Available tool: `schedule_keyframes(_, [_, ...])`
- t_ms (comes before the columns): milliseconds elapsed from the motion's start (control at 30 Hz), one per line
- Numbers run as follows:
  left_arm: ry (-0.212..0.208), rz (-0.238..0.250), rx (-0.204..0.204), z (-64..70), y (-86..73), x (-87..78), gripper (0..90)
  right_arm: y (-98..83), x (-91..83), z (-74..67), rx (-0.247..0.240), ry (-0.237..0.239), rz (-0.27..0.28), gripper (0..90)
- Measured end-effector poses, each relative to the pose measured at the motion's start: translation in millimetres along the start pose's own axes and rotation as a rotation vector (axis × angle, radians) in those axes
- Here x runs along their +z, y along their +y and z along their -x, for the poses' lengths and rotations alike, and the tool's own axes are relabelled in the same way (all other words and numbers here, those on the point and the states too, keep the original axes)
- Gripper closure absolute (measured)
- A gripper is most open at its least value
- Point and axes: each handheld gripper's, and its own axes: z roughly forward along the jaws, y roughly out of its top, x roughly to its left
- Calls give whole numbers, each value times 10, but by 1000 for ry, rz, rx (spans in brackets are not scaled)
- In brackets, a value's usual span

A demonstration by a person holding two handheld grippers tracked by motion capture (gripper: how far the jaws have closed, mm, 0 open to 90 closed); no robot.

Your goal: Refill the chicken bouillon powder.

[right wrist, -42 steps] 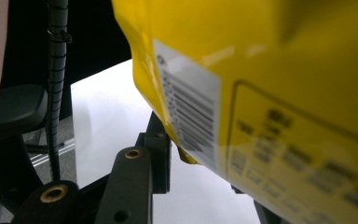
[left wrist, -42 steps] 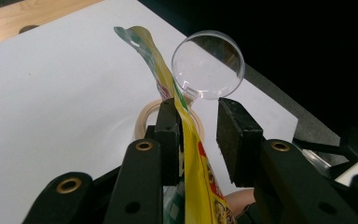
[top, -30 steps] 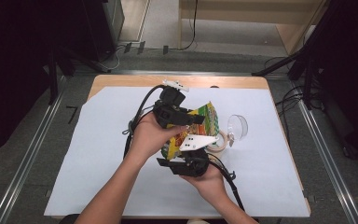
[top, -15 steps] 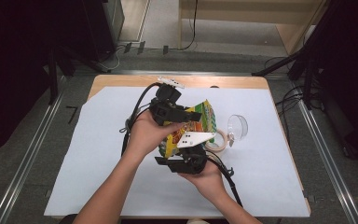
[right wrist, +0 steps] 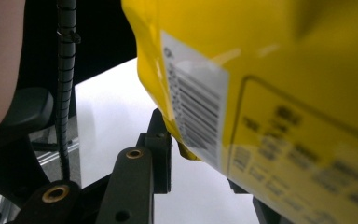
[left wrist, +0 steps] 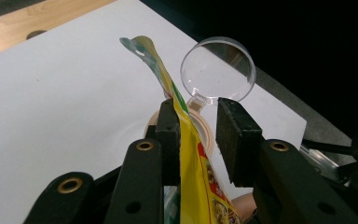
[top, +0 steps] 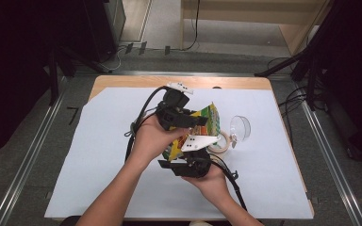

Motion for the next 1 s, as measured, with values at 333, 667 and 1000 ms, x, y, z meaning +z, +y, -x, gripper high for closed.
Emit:
schedule_keyframes(333, [-21, 7, -22, -50, -9, 3, 719, 4, -6, -13, -12, -13, -5, 688])
schedule_keyframes(667, [-24, 18, -21, -57, -10, -18, 717, 14, -13, -24, -33, -31, -4, 687])
schedule_keyframes(1000, [-21, 17, -20, -45, -18, -24, 718, 10, -16, -51, -34, -34, 4, 686])
